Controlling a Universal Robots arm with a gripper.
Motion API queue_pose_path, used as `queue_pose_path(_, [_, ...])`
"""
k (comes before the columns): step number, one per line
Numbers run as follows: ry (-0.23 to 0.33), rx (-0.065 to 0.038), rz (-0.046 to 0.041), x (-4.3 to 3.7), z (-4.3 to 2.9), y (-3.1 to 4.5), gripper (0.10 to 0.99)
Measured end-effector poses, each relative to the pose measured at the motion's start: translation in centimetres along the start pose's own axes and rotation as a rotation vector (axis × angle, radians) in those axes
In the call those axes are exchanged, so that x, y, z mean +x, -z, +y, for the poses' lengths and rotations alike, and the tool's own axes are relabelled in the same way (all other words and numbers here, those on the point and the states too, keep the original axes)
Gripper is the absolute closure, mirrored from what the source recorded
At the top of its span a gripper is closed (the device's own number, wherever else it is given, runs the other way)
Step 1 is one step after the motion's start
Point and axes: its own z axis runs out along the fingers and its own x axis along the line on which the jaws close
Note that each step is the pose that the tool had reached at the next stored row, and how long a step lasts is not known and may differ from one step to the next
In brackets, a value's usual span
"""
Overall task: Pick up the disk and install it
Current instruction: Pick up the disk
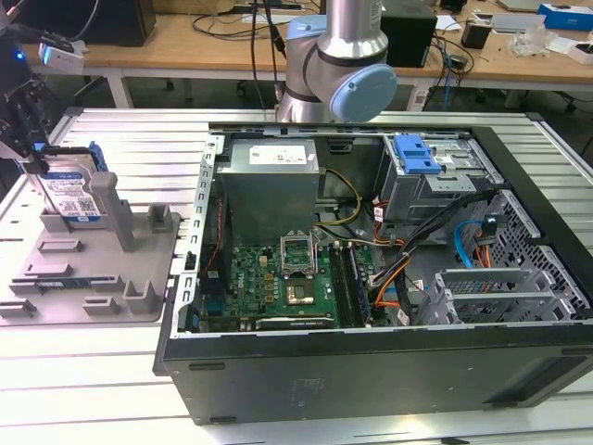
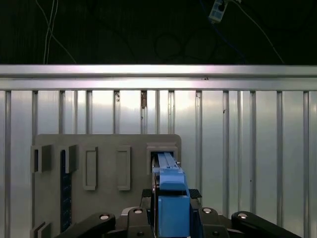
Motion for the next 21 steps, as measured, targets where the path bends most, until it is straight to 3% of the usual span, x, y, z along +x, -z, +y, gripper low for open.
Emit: queue_pose_path(21, [0.0,0.001,0.0,0.0,0.02,-0.22,0.722])
